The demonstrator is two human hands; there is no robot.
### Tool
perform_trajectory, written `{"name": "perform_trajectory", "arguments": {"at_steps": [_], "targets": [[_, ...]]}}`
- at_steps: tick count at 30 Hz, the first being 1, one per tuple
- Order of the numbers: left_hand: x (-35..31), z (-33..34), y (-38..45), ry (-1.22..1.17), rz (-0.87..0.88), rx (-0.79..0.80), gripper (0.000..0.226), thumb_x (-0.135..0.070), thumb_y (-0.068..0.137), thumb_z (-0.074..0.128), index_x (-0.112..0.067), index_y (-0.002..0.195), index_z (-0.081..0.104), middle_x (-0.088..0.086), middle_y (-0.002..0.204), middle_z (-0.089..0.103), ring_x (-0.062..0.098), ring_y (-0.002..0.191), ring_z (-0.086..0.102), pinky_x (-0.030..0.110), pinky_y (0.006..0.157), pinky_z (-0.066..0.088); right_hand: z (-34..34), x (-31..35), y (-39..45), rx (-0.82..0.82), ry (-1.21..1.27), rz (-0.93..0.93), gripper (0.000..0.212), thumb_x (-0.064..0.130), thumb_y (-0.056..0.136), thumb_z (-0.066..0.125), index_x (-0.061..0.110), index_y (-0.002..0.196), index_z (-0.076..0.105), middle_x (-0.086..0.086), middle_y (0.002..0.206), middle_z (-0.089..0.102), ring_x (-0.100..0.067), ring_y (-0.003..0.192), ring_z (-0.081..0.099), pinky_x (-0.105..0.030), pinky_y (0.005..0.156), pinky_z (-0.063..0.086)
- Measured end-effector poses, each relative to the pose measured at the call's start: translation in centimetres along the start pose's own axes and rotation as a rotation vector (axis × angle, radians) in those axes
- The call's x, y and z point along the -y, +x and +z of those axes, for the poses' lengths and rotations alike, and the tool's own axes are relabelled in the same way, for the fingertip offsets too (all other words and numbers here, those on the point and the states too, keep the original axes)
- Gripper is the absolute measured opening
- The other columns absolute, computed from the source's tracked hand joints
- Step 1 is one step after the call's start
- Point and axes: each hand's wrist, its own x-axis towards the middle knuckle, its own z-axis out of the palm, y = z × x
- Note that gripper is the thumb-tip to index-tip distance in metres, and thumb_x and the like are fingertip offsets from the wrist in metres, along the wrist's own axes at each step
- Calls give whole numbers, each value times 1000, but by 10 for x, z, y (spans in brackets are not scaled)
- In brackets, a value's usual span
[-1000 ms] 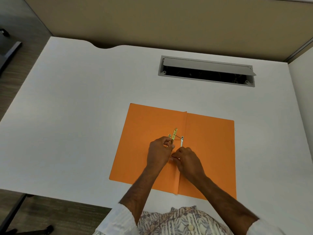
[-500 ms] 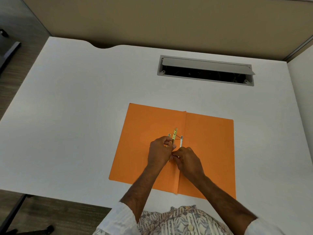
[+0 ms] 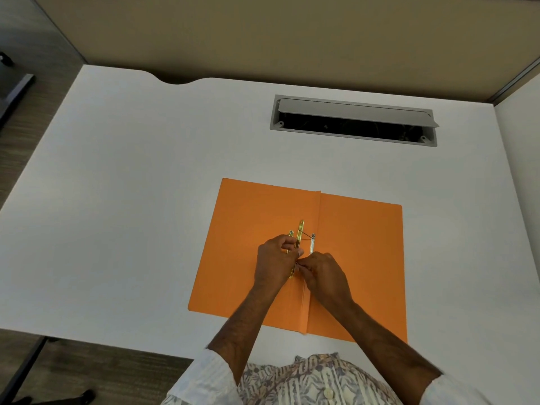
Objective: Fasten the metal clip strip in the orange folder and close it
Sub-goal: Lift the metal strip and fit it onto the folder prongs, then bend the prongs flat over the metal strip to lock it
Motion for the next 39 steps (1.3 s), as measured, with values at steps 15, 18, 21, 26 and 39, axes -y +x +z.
{"name": "perform_trajectory", "arguments": {"at_steps": [15, 18, 21, 26, 39], "targets": [[-1, 0, -1, 7, 14, -10, 23, -17, 79, 81, -16, 102, 76, -6, 89, 72, -3, 71, 65, 3, 52, 45, 3, 1, -1, 5, -68, -25, 15, 26, 93, 63, 26, 102, 75, 1, 92, 71, -16, 84, 51, -31, 60, 45], [0, 2, -2, 1, 10, -17, 23, -16, 78, 81, -17, 101, 76, -8, 86, 70, -2, 73, 65, 3, 55, 46, 5, -1, -1, 10, -53, -9, 15, 25, 92, 64, 24, 103, 74, 0, 96, 71, -17, 88, 53, -32, 63, 47], [1, 6, -3, 0, 11, -7, 23, -14, 79, 80, -14, 101, 76, -3, 88, 72, 6, 75, 68, 5, 58, 50, 5, -5, -2, 3, -6, 12, 17, 24, 91, 66, 20, 107, 70, -1, 100, 66, -17, 91, 56, -30, 66, 48], [1, 16, -5, 1, -11, -23, 24, -16, 79, 81, -13, 102, 74, -5, 84, 69, 4, 73, 67, 9, 62, 51, -1, -17, -11, -25, 184, 36, 33, 18, 86, 72, 21, 117, 59, 9, 102, 51, 1, 85, 53, -12, 68, 44], [-9, 39, -13, 118, 11, -9, 13, -8, 84, 61, -14, 92, 69, 5, 80, 73, 20, 71, 70, 39, 65, 60, -24, -25, -9, 180, 123, -85, 83, 30, 79, 73, 30, 149, 27, 1, 139, 36, -18, 123, 45, -34, 99, 49]]}}
